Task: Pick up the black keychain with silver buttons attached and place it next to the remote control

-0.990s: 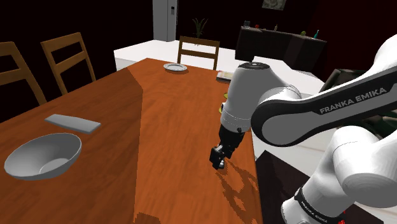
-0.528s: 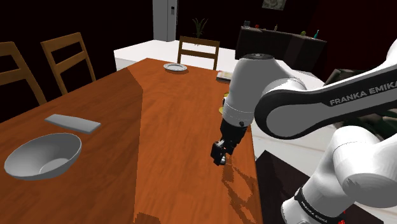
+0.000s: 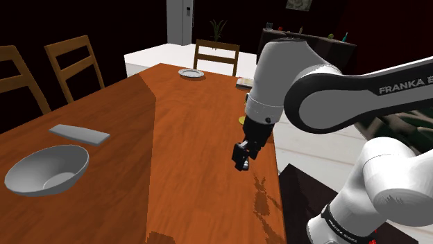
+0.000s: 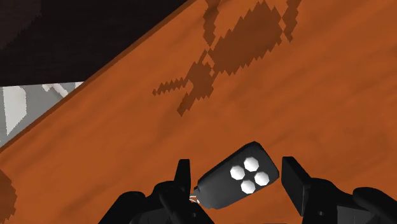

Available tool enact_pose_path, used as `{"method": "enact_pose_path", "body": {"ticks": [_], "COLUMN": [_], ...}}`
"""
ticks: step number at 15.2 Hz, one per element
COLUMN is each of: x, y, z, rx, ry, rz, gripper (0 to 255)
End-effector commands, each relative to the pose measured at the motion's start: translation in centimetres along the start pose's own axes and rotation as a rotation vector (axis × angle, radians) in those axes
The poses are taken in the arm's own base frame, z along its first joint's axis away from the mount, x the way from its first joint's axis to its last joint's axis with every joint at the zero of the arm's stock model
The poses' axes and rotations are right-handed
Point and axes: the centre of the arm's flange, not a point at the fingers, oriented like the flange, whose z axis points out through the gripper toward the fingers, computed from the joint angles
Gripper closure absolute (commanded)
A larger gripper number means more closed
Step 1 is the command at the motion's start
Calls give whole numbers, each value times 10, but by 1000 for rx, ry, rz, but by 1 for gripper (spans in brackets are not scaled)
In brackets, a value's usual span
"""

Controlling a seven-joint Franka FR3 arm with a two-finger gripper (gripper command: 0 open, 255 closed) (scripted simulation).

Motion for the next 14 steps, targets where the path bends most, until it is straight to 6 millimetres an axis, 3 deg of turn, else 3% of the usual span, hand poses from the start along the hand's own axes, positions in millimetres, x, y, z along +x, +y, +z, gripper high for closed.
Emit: {"method": "enact_pose_path", "body": {"ticks": [1, 4, 14], "x": [0, 0, 122], "y": [0, 0, -51], "z": [-12, -24, -21], "rx": [0, 0, 0], "ry": [0, 0, 0], "rz": [0, 0, 0], "gripper": [255, 255, 255]}}
